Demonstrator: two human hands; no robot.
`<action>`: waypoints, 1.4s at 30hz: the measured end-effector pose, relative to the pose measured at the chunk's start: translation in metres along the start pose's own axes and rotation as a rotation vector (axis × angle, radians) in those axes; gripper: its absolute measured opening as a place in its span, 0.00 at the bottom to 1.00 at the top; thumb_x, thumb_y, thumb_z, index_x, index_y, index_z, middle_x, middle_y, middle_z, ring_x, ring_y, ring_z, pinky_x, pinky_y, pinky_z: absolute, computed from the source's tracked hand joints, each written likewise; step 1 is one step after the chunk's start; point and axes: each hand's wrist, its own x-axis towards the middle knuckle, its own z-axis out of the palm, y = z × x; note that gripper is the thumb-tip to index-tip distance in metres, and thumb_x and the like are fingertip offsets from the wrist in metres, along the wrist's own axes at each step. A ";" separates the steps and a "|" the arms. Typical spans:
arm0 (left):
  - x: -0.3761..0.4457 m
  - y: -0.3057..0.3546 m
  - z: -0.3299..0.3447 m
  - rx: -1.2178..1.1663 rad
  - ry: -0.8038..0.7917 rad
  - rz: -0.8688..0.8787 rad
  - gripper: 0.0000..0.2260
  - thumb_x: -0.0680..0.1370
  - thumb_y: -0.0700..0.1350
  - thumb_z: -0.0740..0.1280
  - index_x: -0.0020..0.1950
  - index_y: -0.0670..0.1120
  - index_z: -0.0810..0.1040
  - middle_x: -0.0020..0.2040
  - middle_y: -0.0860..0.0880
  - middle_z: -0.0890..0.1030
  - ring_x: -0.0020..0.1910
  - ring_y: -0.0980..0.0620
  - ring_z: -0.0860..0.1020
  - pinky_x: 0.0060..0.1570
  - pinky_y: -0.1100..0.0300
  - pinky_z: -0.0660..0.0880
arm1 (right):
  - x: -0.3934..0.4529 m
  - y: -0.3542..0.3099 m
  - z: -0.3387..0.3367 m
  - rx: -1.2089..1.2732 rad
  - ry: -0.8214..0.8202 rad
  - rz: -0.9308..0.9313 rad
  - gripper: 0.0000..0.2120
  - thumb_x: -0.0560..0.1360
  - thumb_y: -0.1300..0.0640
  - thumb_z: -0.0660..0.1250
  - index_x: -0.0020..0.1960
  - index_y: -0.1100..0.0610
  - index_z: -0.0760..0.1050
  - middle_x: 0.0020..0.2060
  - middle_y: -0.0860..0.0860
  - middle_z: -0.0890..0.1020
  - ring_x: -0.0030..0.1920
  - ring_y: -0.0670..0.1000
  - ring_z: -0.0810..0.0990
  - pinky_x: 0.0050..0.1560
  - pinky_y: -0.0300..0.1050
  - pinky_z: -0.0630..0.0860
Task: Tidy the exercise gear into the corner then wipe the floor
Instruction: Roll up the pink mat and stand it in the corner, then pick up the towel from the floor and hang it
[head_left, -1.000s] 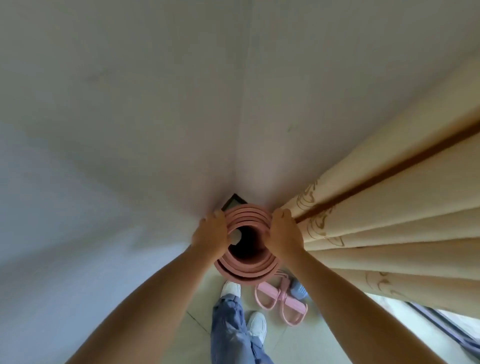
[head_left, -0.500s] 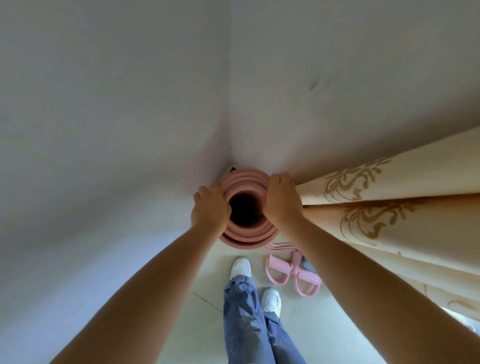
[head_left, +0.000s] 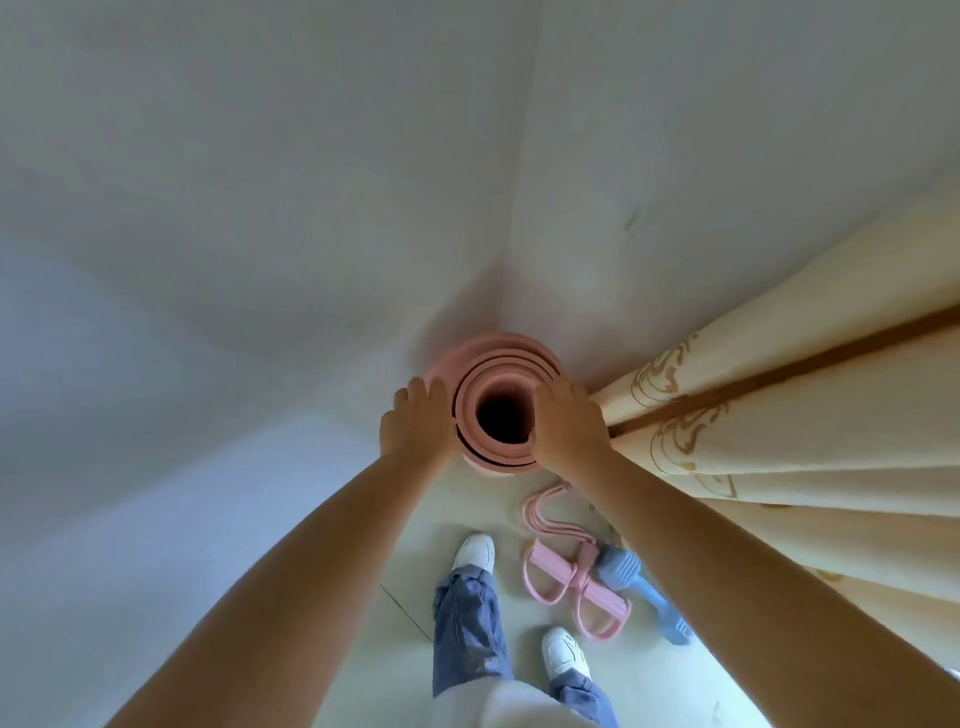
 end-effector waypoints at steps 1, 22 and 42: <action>-0.014 -0.002 -0.004 0.029 0.016 -0.017 0.18 0.81 0.42 0.57 0.71 0.42 0.62 0.68 0.43 0.66 0.66 0.45 0.68 0.62 0.55 0.70 | -0.009 -0.003 -0.006 -0.011 0.018 -0.053 0.18 0.77 0.58 0.59 0.66 0.59 0.65 0.65 0.57 0.69 0.63 0.56 0.69 0.60 0.46 0.70; -0.472 -0.123 0.002 -0.097 0.345 -0.933 0.17 0.81 0.45 0.55 0.69 0.43 0.66 0.67 0.44 0.70 0.66 0.45 0.70 0.60 0.55 0.70 | -0.341 -0.237 -0.057 -0.337 0.217 -1.105 0.18 0.79 0.53 0.55 0.67 0.60 0.64 0.62 0.56 0.72 0.62 0.57 0.72 0.56 0.48 0.71; -1.011 -0.122 0.302 -0.562 0.298 -1.678 0.21 0.81 0.54 0.56 0.71 0.44 0.64 0.70 0.43 0.66 0.70 0.44 0.65 0.66 0.52 0.66 | -0.869 -0.327 0.220 -0.548 -0.117 -1.815 0.24 0.78 0.48 0.58 0.71 0.57 0.62 0.67 0.55 0.70 0.68 0.56 0.68 0.63 0.51 0.70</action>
